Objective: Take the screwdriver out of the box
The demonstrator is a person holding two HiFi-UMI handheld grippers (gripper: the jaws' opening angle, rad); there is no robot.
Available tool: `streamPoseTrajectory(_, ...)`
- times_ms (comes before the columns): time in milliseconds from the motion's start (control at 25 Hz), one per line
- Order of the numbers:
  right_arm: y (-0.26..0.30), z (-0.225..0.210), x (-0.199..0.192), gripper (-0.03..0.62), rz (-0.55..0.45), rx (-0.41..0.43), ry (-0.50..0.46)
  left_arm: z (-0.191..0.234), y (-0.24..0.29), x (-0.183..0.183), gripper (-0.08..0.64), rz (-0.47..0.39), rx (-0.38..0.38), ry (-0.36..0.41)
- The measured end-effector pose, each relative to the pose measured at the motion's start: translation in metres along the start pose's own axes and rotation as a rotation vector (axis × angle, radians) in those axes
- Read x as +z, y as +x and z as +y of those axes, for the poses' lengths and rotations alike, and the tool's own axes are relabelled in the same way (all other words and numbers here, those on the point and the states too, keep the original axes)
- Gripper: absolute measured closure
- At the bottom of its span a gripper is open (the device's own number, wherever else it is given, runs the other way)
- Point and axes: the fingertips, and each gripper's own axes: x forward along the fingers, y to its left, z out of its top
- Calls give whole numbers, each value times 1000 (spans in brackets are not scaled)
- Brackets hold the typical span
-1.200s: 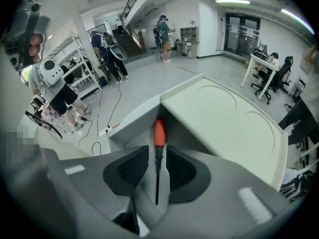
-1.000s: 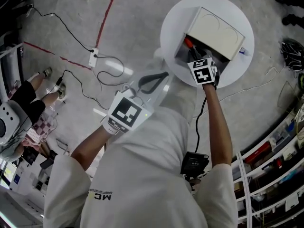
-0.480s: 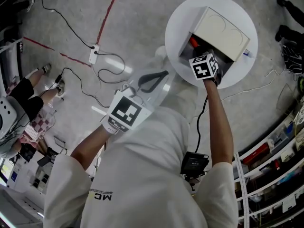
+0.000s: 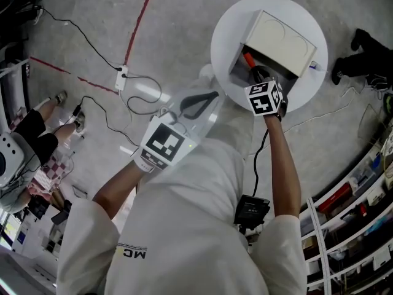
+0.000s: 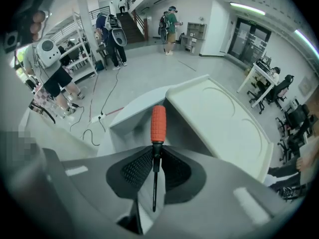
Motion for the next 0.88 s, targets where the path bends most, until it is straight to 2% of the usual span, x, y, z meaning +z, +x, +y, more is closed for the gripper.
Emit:
streamPoseTrajectory(360,-58,1,10,537,-90,-44,35,-12,-7,13,560,-14,-24,40)
streamPoseTrajectory(560,-102,-2,19,537,-165,-74,90,-20,-12,24,560,-28,-39,69)
streamPoseTrajectory(880,-175,-4,29,537,-269,-126,120,-38,-18,48,560,-59,-61,113)
